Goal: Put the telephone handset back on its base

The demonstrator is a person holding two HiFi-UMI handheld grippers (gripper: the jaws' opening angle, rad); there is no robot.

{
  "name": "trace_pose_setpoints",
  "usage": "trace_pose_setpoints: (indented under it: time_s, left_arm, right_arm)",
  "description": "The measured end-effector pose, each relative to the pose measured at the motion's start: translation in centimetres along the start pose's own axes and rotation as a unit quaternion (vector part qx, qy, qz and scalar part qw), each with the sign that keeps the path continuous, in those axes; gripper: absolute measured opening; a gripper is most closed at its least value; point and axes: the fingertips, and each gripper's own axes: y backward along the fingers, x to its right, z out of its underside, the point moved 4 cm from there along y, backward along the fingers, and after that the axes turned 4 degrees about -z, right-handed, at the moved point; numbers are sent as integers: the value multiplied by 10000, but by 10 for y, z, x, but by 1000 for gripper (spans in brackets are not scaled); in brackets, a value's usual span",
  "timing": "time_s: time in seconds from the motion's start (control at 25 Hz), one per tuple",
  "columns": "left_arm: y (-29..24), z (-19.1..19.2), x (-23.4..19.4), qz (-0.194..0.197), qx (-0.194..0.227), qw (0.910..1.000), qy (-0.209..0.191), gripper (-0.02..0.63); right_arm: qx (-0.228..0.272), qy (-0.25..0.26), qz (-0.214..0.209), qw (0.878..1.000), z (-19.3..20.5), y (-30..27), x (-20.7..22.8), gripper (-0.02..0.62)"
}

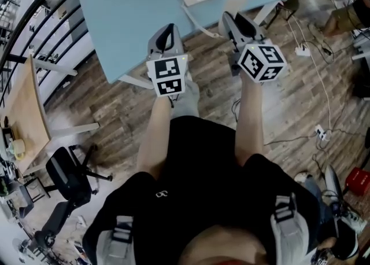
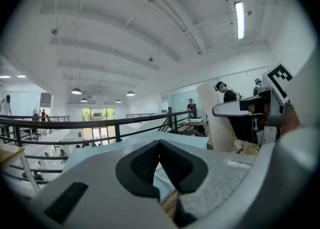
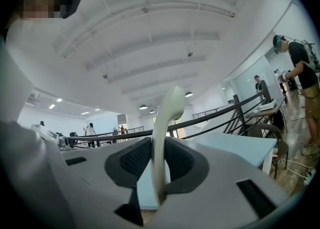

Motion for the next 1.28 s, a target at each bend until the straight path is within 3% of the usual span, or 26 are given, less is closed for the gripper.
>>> trace_pose_setpoints:
  time_s: [0.44,0.8,1.0,1.12,1.28]
  left_arm:
    - [-149,-2,-43,-112,-282,9995,27,0]
    - [-284,29,-101,-181,-757,9960,445,0]
    - [-320,35,-114,-245,-884,9937,640,0]
    - [-330,51,-114,-335,-1080,9904,797,0]
    - [-337,72,-119,-667,-1319,9840,999,0]
  right_arm:
    - [68,-373,-195,9991,11,-121,86,79]
    - [-968,-70,-894,9913,43,-245,143,78]
    - [-1175,-365,-1087,9864,46,-281,163,78]
    - [-1714,-586,-1317,9746,71,-298,170,79]
    - [-2829,-704,-1554,9438,114,-316,191,80]
